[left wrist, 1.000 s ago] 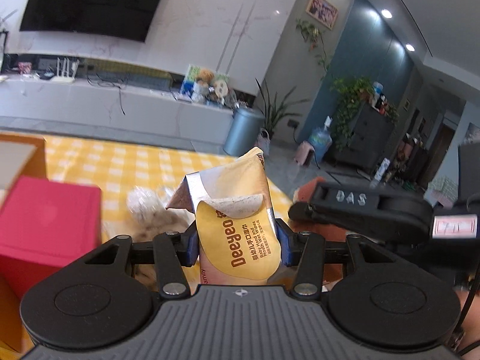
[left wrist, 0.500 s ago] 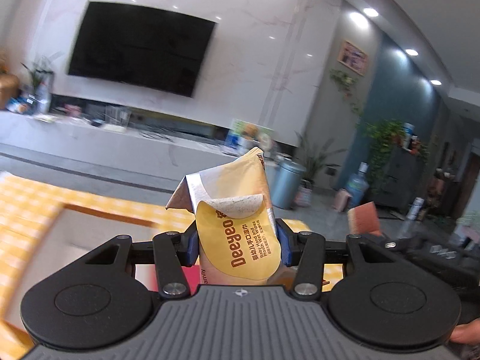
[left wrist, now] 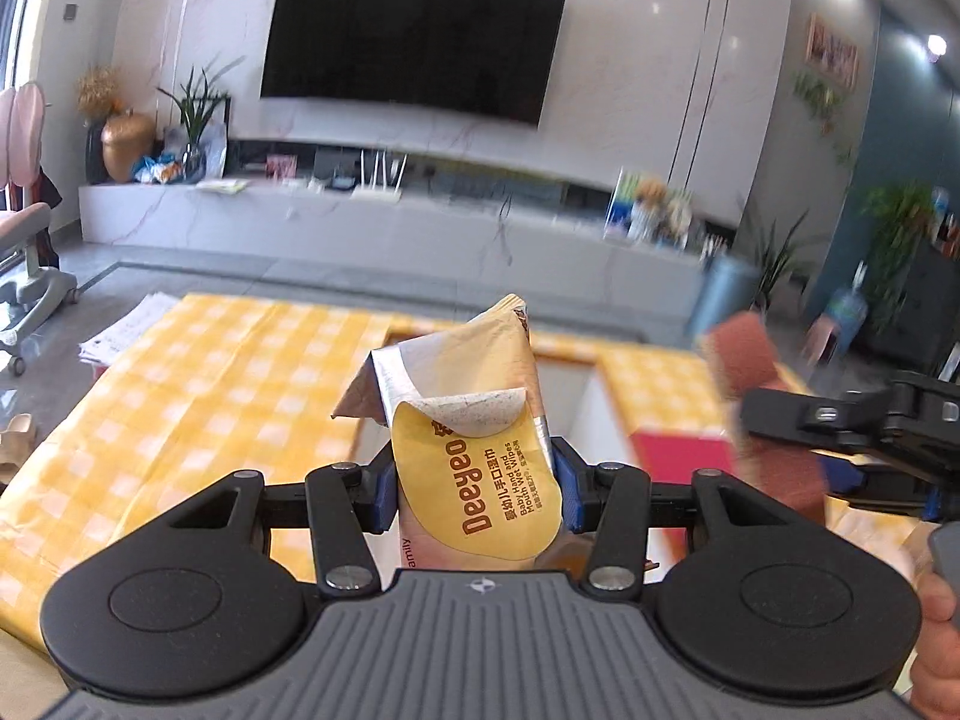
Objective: Organize soft objects
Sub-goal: 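Carry both items to the orange box and release the snack bag from the left tool, then open the right tool to drop the bear sponge into the orange box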
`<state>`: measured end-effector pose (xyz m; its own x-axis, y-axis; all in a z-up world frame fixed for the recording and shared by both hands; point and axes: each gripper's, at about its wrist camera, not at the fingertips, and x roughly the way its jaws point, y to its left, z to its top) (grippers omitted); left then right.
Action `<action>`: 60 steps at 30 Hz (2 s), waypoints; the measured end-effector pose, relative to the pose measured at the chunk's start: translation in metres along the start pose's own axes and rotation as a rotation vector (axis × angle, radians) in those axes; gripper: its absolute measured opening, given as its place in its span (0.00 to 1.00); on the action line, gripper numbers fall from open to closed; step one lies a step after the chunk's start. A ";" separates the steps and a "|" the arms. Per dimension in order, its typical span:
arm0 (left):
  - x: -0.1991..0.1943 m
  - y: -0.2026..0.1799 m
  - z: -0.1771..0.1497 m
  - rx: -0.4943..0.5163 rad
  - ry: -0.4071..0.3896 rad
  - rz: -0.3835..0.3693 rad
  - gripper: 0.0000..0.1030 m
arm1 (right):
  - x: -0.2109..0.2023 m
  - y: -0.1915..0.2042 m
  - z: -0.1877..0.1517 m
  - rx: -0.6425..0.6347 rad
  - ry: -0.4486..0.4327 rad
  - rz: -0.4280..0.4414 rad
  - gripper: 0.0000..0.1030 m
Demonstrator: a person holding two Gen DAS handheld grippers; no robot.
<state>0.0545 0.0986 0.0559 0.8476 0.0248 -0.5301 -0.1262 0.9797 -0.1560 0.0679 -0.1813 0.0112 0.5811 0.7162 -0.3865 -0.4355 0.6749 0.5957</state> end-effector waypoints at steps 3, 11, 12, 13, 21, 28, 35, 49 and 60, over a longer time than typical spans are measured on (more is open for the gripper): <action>0.019 0.022 -0.004 -0.044 0.051 -0.003 0.54 | 0.037 0.008 -0.018 -0.028 0.045 -0.079 0.70; 0.054 0.037 -0.023 -0.002 0.167 0.001 0.49 | 0.073 0.019 -0.036 -0.227 0.077 -0.178 0.70; 0.055 0.034 -0.026 0.025 0.158 0.014 0.49 | 0.074 0.018 -0.037 -0.244 0.085 -0.180 0.70; 0.055 0.028 -0.026 0.056 0.148 0.030 0.49 | 0.077 0.017 -0.037 -0.258 0.090 -0.186 0.70; 0.059 0.015 -0.035 0.139 0.199 0.106 0.56 | 0.085 0.006 -0.044 -0.265 0.131 -0.216 0.69; 0.009 0.028 -0.019 0.071 0.048 0.131 0.82 | 0.088 0.009 -0.048 -0.274 0.146 -0.234 0.70; 0.006 0.050 -0.011 -0.062 0.037 0.091 0.82 | 0.108 0.025 -0.070 -0.384 0.177 -0.291 0.70; 0.011 0.051 -0.016 -0.088 0.047 0.111 0.82 | 0.114 0.032 -0.083 -0.498 0.186 -0.358 0.72; -0.014 0.050 -0.008 -0.107 -0.017 0.118 0.82 | 0.105 0.044 -0.083 -0.524 0.146 -0.361 0.97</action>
<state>0.0322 0.1457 0.0483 0.8323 0.1430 -0.5356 -0.2791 0.9429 -0.1819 0.0529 -0.0619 -0.0619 0.6706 0.4201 -0.6114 -0.5293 0.8484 0.0025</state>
